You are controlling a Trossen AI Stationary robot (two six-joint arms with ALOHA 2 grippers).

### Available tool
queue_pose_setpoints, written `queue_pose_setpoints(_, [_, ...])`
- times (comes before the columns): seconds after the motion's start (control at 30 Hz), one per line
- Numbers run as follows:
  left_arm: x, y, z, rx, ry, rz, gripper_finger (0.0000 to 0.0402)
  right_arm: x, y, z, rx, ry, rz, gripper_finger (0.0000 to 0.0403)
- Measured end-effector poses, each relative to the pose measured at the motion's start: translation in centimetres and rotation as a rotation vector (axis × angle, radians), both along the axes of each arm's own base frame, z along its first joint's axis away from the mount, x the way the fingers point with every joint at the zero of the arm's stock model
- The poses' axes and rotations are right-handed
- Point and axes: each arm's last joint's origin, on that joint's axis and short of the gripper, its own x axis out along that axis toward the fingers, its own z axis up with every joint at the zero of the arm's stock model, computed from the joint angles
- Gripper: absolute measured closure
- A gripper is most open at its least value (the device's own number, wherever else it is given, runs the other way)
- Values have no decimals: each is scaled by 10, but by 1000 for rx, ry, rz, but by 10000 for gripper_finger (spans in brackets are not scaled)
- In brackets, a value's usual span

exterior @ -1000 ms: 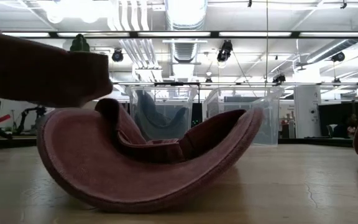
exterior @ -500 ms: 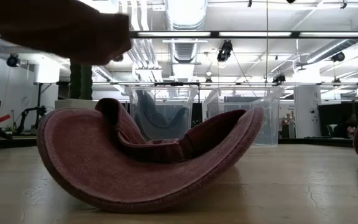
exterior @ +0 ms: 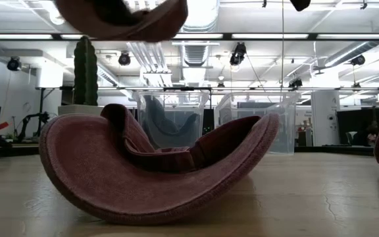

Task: Pick & Place hat
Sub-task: Put the left red cap into the right transparent bin

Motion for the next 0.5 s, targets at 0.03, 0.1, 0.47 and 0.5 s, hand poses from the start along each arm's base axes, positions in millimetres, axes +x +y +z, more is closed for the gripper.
queue_pose_setpoints(0.03, [3, 1, 1, 23, -27, 1, 395, 2, 1, -1, 3, -6, -1, 218])
queue_pose_setpoints(0.1, [9, 4, 4, 67, -69, 3, 395, 5, 2, -2, 7, -20, -1, 195])
queue_pose_setpoints(0.47, [37, 28, 12, 188, -104, -5, 395, 32, 9, -5, -105, -97, 27, 101])
queue_pose_setpoints(0.5, [38, 30, 13, 199, -102, -5, 395, 34, 10, -5, -104, -109, 29, 98])
